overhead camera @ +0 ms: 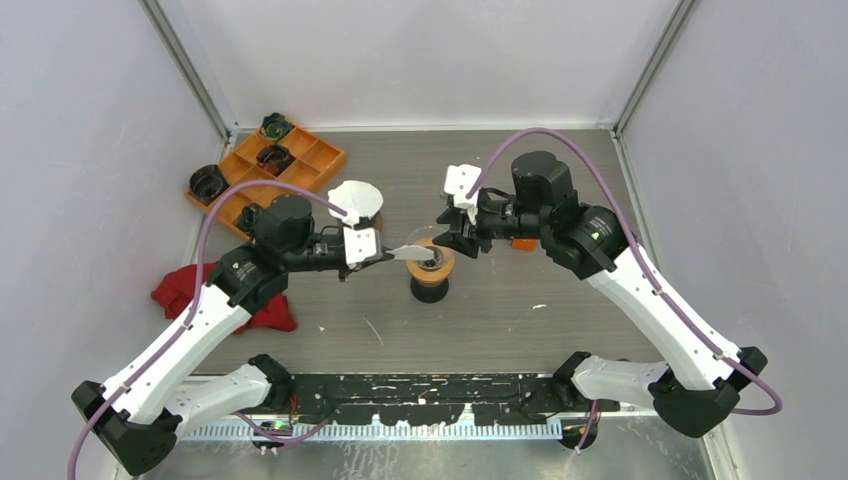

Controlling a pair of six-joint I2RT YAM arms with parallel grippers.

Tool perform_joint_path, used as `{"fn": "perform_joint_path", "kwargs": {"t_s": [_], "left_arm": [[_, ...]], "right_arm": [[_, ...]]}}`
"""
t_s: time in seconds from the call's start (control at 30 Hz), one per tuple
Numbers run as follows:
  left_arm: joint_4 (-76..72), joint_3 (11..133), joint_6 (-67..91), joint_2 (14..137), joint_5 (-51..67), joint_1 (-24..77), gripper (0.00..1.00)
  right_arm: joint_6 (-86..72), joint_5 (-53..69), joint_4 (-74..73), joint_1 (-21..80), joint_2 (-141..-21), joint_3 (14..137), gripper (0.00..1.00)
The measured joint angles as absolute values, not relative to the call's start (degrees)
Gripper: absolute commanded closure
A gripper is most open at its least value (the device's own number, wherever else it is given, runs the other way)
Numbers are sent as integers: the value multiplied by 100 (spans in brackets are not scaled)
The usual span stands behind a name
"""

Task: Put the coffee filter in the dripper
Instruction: Place the coffee filter in the coffee dripper.

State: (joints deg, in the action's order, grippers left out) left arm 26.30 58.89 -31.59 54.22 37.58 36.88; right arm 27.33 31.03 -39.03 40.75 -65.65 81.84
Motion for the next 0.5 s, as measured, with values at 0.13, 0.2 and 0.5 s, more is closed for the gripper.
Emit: {"fn": "perform_joint_path", "kwargs": {"t_s": [0.13, 0.2, 0.5], "left_arm": [[2613, 5854, -3157, 5408, 3760, 3688, 100], [2582, 5843, -3155, 5408, 3763, 3688, 100], [2475, 5780, -3138, 5408, 3782, 3688, 100]], "right_arm": [[2757, 3135, -3898, 4075, -6630, 8040, 55], [2770, 3186, -3870, 4075, -6641, 7990, 54], [2814, 3450, -3782, 4075, -6639, 7874, 54]]}}
